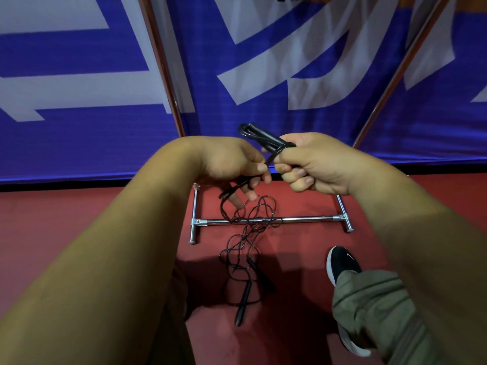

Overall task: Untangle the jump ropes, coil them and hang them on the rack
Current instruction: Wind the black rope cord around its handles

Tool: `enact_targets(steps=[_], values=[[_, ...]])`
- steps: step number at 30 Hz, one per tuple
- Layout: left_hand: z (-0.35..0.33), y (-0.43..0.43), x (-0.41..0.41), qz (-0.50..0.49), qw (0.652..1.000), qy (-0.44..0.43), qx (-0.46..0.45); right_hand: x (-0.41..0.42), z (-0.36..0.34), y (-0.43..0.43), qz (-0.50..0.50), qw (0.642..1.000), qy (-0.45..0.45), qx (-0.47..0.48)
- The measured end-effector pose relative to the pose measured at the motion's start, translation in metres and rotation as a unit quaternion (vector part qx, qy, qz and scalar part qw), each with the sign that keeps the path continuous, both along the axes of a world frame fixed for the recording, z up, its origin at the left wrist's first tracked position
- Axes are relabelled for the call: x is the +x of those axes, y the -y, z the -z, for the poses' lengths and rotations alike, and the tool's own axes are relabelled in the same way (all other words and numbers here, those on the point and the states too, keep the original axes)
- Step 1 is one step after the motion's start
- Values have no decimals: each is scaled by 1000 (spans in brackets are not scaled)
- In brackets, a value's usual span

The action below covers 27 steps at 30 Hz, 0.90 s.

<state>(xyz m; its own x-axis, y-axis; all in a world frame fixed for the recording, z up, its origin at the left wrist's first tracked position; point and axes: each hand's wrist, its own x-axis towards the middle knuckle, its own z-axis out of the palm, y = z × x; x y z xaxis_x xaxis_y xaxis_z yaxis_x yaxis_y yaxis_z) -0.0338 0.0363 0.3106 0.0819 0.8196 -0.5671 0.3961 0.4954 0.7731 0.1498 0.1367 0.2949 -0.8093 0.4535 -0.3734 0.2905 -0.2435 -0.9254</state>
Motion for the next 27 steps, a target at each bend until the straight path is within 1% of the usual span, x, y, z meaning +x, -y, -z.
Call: enact_targets(steps=[3,5,9,13,16,17,20,23,25,27], values=[[-1,-1,1,5,1000,-7,22,1,-3,1,12,998,-35,-42],[1,-1,1,27,999,-2,30,-2,-4,1,44,997,-40,-55],[11,-3,1,60,998,-23,25,-10,-7,3,104,994,-21,-38],[19,-8,0,46,983,-154,87,-8,-13,2,111,992,-21,-48],[24,-15,-3,15,964,-234,126,-1,-18,1,81,993,-18,-83],[26,-16,-3,0,961,-238,139,1,-19,1,62,994,-18,-91],[30,-20,-5,-55,961,-202,181,9,-22,0,15,995,-14,-101],[32,-25,-11,-86,951,-193,225,16,-23,0,-26,994,-7,-108],[28,-23,-15,-57,953,-161,252,20,-26,2,-74,991,10,-107],[24,-20,-17,-25,952,-110,286,22,-25,4,-130,984,36,-116]])
